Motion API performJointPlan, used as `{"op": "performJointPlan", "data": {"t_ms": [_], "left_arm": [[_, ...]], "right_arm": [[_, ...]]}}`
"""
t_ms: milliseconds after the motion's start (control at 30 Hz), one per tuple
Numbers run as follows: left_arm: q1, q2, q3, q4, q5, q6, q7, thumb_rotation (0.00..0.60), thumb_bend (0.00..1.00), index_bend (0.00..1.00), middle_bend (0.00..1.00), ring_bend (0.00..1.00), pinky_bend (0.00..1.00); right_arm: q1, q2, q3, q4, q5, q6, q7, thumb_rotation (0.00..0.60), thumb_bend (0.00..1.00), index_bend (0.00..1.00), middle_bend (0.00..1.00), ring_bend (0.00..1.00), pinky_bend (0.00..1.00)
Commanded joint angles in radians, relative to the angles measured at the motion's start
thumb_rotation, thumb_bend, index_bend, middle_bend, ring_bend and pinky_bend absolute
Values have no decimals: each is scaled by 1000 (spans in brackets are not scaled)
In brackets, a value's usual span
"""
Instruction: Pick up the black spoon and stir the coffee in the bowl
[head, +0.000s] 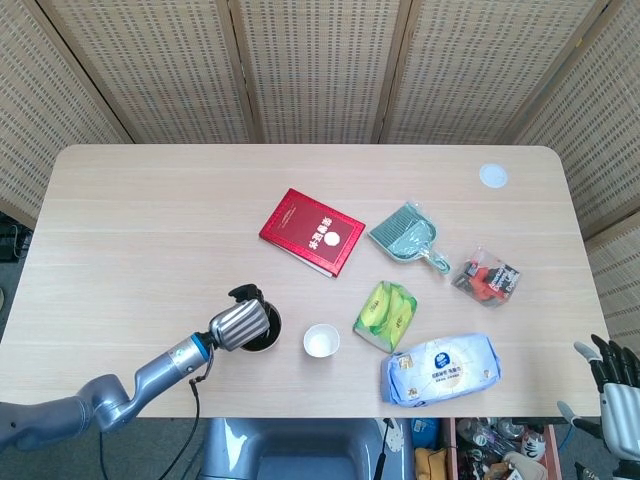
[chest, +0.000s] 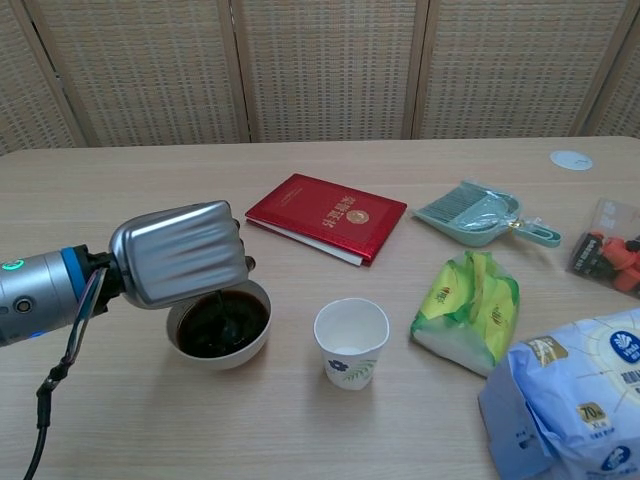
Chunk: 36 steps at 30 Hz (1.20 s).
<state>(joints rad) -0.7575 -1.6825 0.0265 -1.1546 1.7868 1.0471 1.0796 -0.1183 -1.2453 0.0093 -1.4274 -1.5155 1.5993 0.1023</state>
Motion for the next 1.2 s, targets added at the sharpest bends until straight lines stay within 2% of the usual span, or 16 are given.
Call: {"op": "performJointPlan", "data": {"t_ms": [33,333,500,700,1033,1200], "left_arm": [[-11,-13,-14,-15,-5,-13,16,600,388,658,696,654,717],[-30,-40,-68,-2,-66,-59,49,600,389,658,696,654,716],[-28,-40,-79,11,-97,-70,57,600,389,658,696,654,716],[-12,-19,-55,-1,-102,-66,49,600,389,658,696,654,717],[28,55,-1,-80,-85,-36,34,600,389,658,696,654,717],[27,44,-3,-99,-88,-46,49,600,389,658,696,654,717]], "right_arm": [[-4,0,0,3,2,2,4,600,235,218,154,19,93],[-11,1,3,14,9,7,17,600,235,218,154,19,93],[-13,2,4,17,8,7,21,600,235,218,154,19,93],[-14,1,3,17,6,8,21,600,236,218,154,19,93],[-8,-3,4,23,-2,2,27,600,235,218,154,19,93],[-10,-5,3,26,-3,4,30,600,236,218,154,19,93]]}}
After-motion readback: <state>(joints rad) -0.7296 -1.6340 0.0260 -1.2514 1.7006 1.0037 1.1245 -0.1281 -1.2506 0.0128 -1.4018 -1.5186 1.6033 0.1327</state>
